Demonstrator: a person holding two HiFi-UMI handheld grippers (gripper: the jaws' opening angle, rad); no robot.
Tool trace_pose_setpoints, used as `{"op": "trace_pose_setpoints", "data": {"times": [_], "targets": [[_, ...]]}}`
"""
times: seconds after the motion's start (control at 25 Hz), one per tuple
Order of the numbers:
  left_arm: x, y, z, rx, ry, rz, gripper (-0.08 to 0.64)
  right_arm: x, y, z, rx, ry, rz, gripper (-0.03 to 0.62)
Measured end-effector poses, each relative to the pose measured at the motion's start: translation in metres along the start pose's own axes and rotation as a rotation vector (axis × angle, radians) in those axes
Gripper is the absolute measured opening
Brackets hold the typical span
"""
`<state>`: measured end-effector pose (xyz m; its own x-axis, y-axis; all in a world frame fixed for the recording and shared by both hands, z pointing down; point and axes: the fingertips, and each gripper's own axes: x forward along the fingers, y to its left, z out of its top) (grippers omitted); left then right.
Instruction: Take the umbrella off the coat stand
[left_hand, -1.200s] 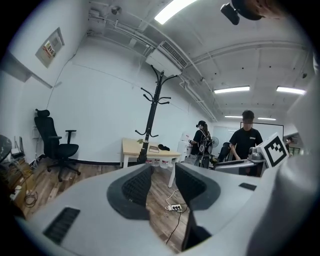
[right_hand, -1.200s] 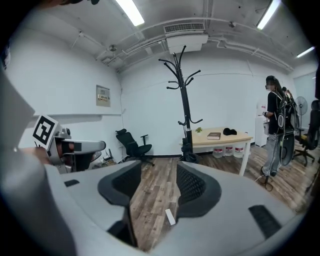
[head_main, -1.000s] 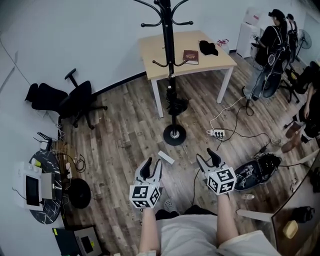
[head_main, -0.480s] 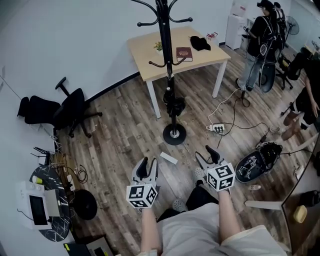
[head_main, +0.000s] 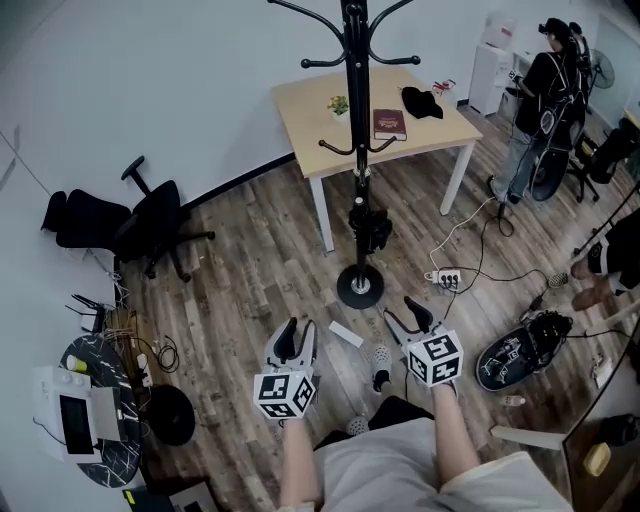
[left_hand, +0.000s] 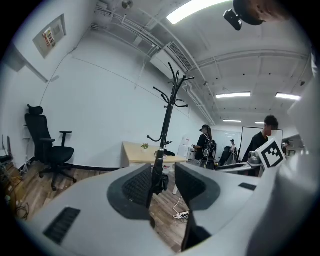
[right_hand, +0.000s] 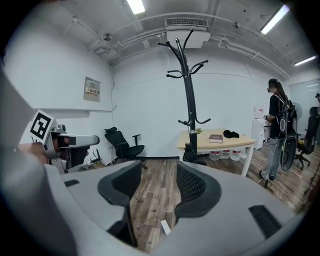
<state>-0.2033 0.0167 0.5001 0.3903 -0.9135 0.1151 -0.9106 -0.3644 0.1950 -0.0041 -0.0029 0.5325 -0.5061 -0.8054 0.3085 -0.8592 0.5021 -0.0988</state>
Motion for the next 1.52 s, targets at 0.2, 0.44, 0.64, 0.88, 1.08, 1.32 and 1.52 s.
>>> {"op": "trace_pose_setpoints", "data": {"times": [0.2, 0.44, 0.64, 0.88, 1.08, 1.32, 1.52], "targets": [[0.049, 0.023, 0.02, 0.013, -0.015, -0.004, 0.155, 0.045, -0.023, 0.024, -0.021, -0.003, 0.019, 0.232], [0.118, 0.027, 0.054, 0.047, -0.039, -0.026, 0.155, 0.081, -0.071, 0.052, -0.012, -0.025, 0.008, 0.233], [0.173, 0.018, 0.059, 0.054, -0.025, -0.046, 0.155, 0.114, -0.103, 0.066, -0.005, -0.025, 0.027, 0.233], [0.232, 0.017, 0.062, 0.065, -0.013, -0.04, 0.155, 0.159, -0.14, 0.083, -0.006, -0.023, 0.067, 0.233], [0.265, 0.02, 0.062, 0.07, -0.016, -0.014, 0.155, 0.189, -0.162, 0.087, 0.012, -0.015, 0.104, 0.235], [0.292, 0.023, 0.057, 0.066, -0.009, 0.022, 0.155, 0.215, -0.175, 0.087, 0.003, 0.0, 0.159, 0.236], [0.299, 0.022, 0.045, 0.063, 0.023, 0.032, 0.155, 0.227, -0.178, 0.073, 0.021, 0.028, 0.183, 0.236]]}}
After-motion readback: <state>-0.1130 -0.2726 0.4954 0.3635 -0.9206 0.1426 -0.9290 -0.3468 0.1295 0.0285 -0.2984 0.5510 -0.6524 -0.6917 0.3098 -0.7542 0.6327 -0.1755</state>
